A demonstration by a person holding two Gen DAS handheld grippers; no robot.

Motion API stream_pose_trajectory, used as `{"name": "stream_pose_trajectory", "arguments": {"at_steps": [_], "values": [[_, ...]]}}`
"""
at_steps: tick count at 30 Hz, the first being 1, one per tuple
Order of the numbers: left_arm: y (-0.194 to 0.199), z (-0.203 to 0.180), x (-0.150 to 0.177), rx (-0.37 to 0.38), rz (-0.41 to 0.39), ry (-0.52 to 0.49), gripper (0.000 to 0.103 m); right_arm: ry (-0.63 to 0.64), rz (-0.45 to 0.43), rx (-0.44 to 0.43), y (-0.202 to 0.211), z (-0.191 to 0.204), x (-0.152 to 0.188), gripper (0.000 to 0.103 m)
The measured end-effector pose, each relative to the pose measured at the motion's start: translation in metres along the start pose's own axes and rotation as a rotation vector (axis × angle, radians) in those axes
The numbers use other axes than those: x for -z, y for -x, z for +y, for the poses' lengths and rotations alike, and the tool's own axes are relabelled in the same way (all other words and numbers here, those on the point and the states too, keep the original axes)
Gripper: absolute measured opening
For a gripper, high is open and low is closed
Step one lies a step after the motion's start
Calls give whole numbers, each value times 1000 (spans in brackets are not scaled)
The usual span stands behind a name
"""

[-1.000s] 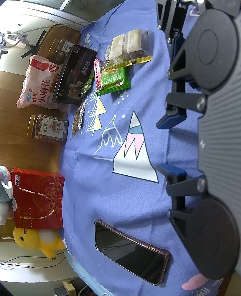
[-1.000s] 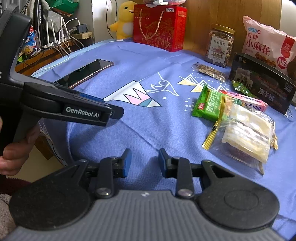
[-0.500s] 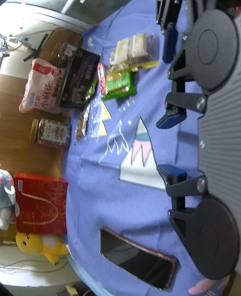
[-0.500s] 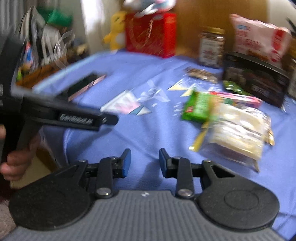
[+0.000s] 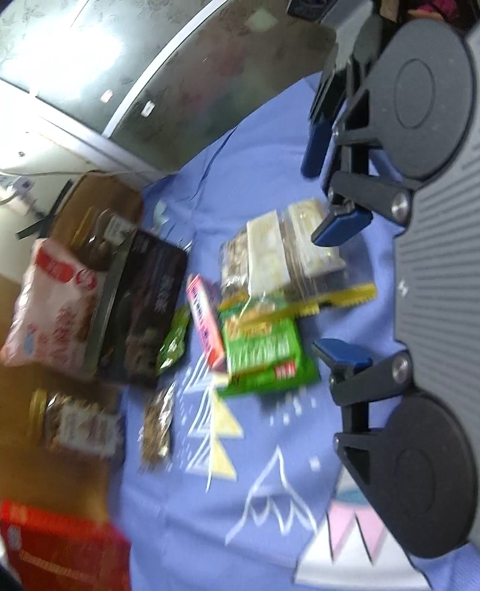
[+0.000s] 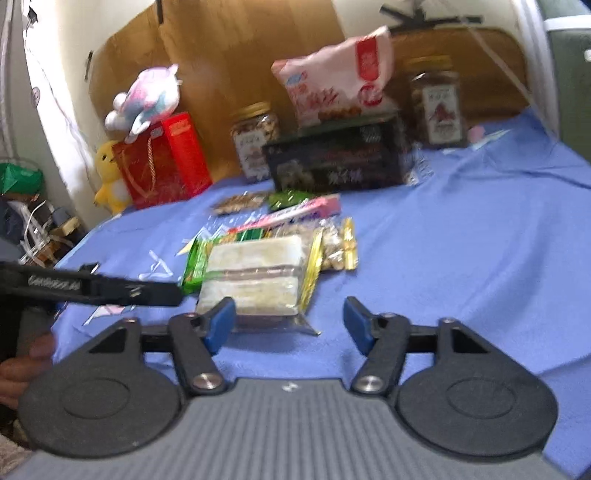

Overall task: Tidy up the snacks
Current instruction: 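Grasp the clear bag of white pastry with the left tool, then carry the pastry bag over the tin and open the left tool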

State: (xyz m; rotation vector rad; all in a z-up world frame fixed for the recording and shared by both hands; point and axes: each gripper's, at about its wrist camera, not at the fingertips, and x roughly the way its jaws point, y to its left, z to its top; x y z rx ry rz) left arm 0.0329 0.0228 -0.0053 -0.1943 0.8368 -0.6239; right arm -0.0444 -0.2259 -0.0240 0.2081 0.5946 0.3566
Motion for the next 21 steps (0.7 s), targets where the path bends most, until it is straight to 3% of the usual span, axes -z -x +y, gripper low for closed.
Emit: {"name": "stream_pose_trajectory", "arguments": {"at_steps": [5, 8, 11, 16, 21], "values": [[-18, 3, -5, 48, 49, 18, 50, 137, 72, -4, -26, 10, -2, 74], [-24, 12, -8, 126, 77, 73, 37, 213, 83, -38, -35, 18, 0, 67], [-16, 7, -10, 97, 52, 27, 34, 273, 75, -25, -35, 29, -1, 57], [7, -5, -33, 121, -20, -35, 34, 261, 9, -59, -20, 27, -23, 56], [3, -12, -85, 129, -96, -87, 34, 276, -80, -36, -29, 17, -65, 55]]}}
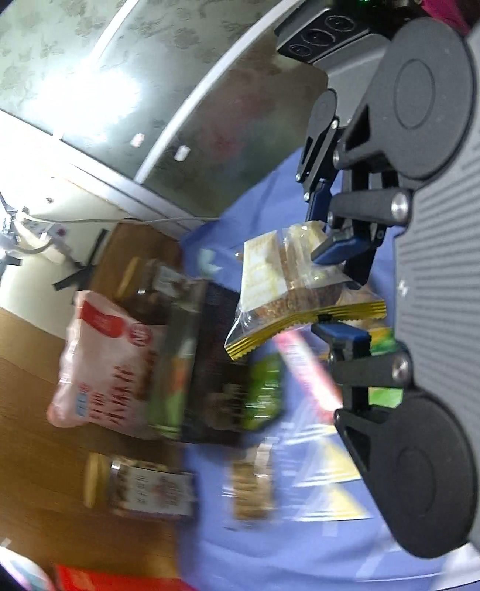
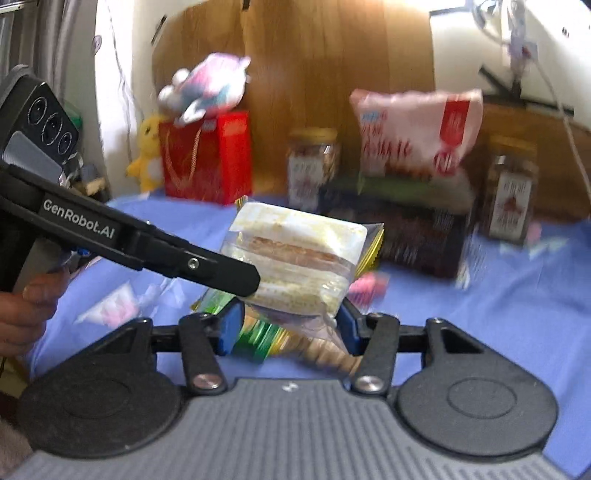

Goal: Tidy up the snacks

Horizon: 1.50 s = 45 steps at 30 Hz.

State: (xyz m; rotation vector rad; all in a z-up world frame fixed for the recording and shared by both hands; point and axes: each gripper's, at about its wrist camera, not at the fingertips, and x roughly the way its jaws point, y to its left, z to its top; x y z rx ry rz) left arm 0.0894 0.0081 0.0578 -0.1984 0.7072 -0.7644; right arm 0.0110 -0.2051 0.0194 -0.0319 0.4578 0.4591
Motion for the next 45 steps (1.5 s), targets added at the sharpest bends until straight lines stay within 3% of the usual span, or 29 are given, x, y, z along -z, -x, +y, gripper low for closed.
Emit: {"name": "stream_pose_trajectory", "arguments": {"at_steps": [7, 12, 22, 26, 34, 40, 45], "values": [[-46, 14, -76, -19, -65, -30, 35, -28, -43, 38, -47, -48, -52, 53], [-90, 28, -116, -33, -68, -41, 35, -78, -39, 61, -81, -82, -73, 53], [-160, 62, -128, -100, -9, 13, 38, -121, 29, 121, -130, -123, -65, 57], [-151, 68, -123, -121, -15, 18, 37, -98, -24, 155, -117, -120, -62, 57], [-78, 80, -109, -160, -104, 72, 37, -180, -78, 121, -67, -113, -51, 57], [-27, 79, -53, -238, -109, 87, 37, -227, -54, 78, -29, -83, -12, 57], [0, 76, -7, -201, -83, 144, 37, -293, -15, 61, -13, -61, 14, 57]]}}
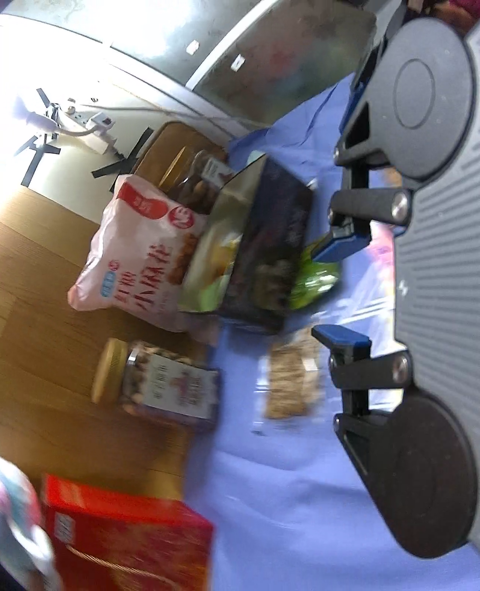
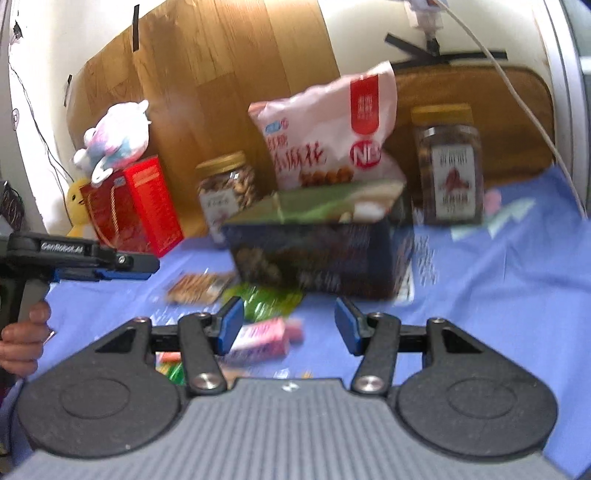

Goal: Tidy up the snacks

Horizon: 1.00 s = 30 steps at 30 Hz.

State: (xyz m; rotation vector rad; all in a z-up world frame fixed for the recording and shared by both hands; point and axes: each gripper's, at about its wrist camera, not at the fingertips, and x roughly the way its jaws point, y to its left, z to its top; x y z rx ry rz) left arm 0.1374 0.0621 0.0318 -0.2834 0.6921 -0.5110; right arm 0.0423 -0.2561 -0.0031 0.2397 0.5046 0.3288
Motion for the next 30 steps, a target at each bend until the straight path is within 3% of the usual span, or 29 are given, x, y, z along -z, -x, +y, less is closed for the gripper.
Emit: {"name": "stream_pose_trajectory", "arguments": {"at_steps": [5, 12, 15, 18, 24, 27, 30], "values": [[27, -1, 36, 35, 21, -7, 38, -92, 65, -93, 12, 14, 23, 57], [36, -1, 66, 59, 70, 12, 39, 67, 172, -167, 2, 68, 40, 57], [33, 0, 73, 48, 100, 16, 39, 115, 216, -153, -15, 79, 44, 57], [25, 2, 74, 51, 132, 39, 50, 151, 214, -142, -24, 85, 49, 57], [11, 12, 75, 99, 157, 143, 48, 211, 187, -130, -30, 96, 52, 61], [12, 7, 77, 71, 152, 132, 43, 245, 177, -124, -27, 105, 57, 54], [19, 2, 77, 45, 138, 114, 41, 275, 163, -103, -21, 110, 59, 40]]}}
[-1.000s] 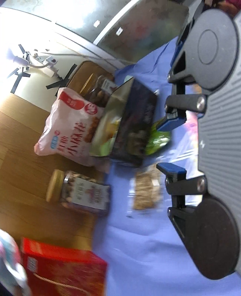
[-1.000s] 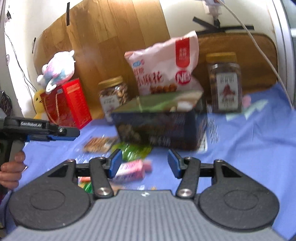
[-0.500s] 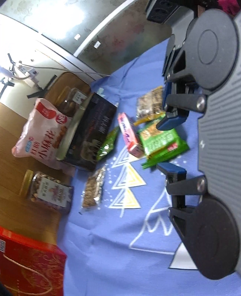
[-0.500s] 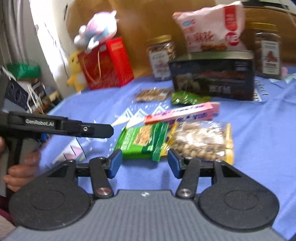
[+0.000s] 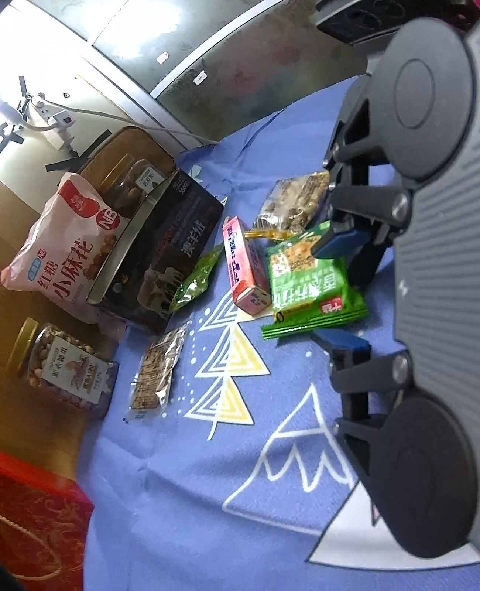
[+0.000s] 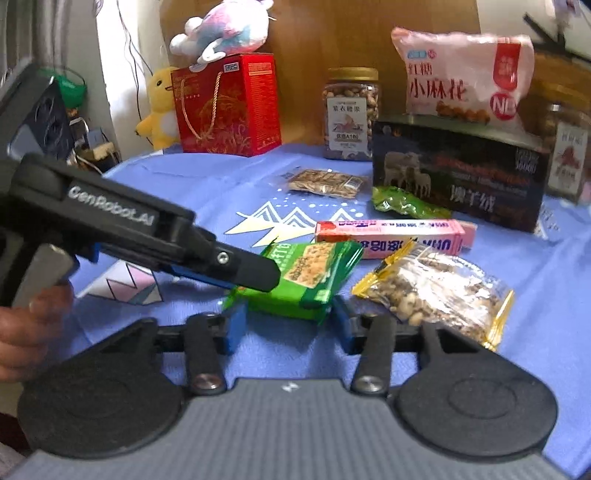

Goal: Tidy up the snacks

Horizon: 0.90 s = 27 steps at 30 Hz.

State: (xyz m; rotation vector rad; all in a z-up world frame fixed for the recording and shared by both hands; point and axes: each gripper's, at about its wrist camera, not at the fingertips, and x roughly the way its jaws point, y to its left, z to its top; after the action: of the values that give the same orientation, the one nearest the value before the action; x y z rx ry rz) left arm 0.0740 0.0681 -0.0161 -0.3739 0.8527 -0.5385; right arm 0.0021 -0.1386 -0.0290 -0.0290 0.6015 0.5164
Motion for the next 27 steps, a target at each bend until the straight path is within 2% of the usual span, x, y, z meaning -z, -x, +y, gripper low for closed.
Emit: {"name": "stream_pose_trajectory", "arguments": {"at_steps": [6, 12, 13, 15, 16, 18, 20, 22, 24, 27], "values": [[18, -17, -14, 7, -58, -35, 41, -37, -76, -25, 15, -6, -9, 38], [17, -46, -50, 11, -105, -138, 41, -46, -134, -3, 17, -24, -29, 37], [14, -50, -58, 24, -102, -154, 38, -42, -149, 2, 18, -28, -35, 35], [4, -57, -75, 93, -70, -164, 35, -30, -178, -18, 18, -36, -48, 25], [-3, -62, -83, 92, -68, -179, 35, -22, -192, -11, 18, -38, -56, 25], [-16, -71, -98, 49, -94, -232, 36, 17, -212, 62, 13, -42, -72, 25], [-19, -67, -115, 41, -107, -200, 35, 22, -209, 79, 7, -52, -82, 25], [-13, -55, -125, 64, -137, -167, 35, -16, -197, 41, 8, -66, -83, 26], [-5, -39, -127, 20, -174, -156, 39, -36, -181, 13, 8, -76, -76, 27], [-11, -10, -123, -22, -139, -104, 42, -33, -123, -33, -6, -75, -69, 30]]}}
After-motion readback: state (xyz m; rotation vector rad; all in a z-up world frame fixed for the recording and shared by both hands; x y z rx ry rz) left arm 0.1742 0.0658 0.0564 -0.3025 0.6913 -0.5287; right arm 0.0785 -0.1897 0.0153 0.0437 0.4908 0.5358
